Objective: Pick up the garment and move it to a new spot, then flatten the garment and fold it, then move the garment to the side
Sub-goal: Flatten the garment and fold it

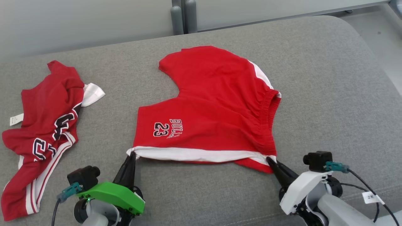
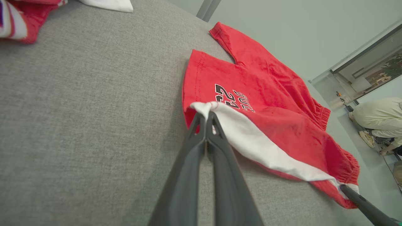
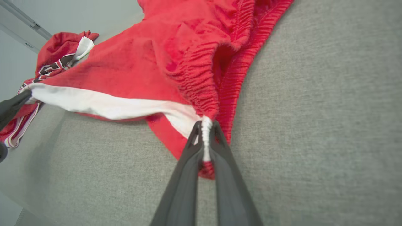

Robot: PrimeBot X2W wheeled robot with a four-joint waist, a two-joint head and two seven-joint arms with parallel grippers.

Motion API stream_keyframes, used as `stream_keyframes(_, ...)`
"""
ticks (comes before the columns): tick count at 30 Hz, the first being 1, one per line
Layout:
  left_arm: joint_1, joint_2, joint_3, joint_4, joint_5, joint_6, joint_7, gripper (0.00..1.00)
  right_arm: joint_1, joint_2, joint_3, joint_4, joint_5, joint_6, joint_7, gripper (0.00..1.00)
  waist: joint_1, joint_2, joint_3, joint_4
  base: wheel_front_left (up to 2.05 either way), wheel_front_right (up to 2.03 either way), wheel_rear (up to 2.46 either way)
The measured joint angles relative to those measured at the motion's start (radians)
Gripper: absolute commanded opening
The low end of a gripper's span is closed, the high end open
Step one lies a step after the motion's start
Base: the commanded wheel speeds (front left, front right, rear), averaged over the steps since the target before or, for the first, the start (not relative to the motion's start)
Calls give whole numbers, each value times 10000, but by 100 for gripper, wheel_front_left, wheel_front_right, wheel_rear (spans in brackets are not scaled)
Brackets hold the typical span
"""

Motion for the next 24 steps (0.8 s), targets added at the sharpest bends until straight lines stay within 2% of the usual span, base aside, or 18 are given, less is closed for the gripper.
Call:
stream_keyframes(5, 851, 98, -10, -734, 10, 138, -10, 0, 250, -562, -485, -422, 180, -2, -77, 0, 0, 0, -49, -205, 0, 0, 0)
stream_keyframes(18, 2062, 407, -265, -2355, 84, 483, -10, 0, 629, -1409, -539, -1615, 322, 0, -77, 0, 0, 0, 110, -50, 0, 0, 0)
stream_keyframes(24, 2521, 489, -232, -2761, 82, 585, -10, 0, 767, -1461, -73, -1998, 387, 0, -33, 0, 0, 0, 162, 2, 0, 0, 0)
